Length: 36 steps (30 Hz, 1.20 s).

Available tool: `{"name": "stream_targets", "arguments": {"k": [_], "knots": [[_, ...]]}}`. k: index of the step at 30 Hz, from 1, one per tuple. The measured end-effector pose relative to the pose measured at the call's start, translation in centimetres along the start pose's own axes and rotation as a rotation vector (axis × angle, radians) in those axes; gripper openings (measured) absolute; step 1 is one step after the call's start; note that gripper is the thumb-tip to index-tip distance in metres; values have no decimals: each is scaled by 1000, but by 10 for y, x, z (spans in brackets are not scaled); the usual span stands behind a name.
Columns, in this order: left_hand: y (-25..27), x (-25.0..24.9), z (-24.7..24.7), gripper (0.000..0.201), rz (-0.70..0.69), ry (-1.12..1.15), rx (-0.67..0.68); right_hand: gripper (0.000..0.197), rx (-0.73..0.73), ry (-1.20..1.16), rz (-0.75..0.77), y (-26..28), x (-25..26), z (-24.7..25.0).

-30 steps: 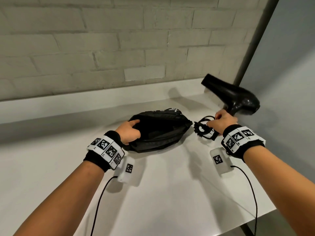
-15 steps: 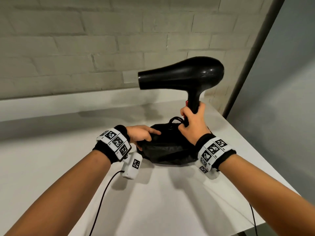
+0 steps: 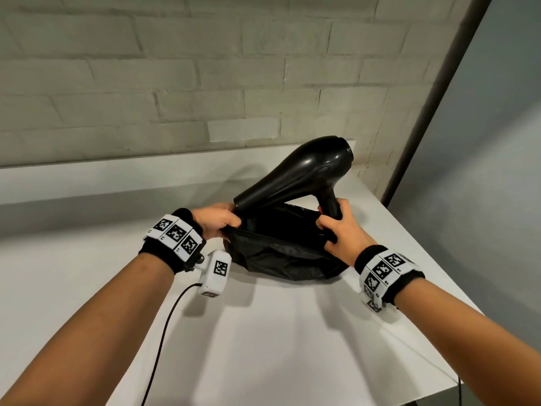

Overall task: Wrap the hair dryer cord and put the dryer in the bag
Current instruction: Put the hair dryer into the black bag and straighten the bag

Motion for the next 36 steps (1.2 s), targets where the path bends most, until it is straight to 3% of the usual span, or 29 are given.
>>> {"name": "stream_targets", "arguments": {"k": [3,6,9,12,15,19,24,26,31,34,36], "knots": [[2,-10,9,62,-18,-109,-35,33,53,46,-17,0,-4,-1],[3,-18,8,73,-27,-160,13,39,86,116,-12,-1,-3,-3],[1,-21,0,60,-42,-265,27,41,91,139,-9,-1,-1,-2],[-5,-20,3,55,-67,-454,-118,39,64,116,20,-1,3,1],[-7,-18,0,40,-88,-372,-161,39,46,-39,-3,-4,4,9],[-7,-22,-5,24,-114,-305,-143,46,-33,-324,-156,-10,1,19],[1,-36,-9,69,-179,-173,-51,58,-108,-403,-264,-7,-8,30],[5,-49,-5,70,-211,-198,-108,56,-146,-424,-268,-5,-8,34],[19,-83,-4,51,-269,-559,-437,52,-165,-411,-255,-6,-1,40],[22,-100,-12,45,-319,-577,-490,49,-110,-315,-225,-5,7,36],[26,-111,-16,39,-368,-452,-471,45,-61,-200,-204,-5,11,31]]}}
Point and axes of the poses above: each hand's wrist, its own y-axis away from the middle knuckle, its own z-axis out of the back of the hand, x = y × z, the point moved 7 cm from there along -y, towards the middle knuckle, and after that the axes turned 2 degrees about -y, right-handed, at the moved point
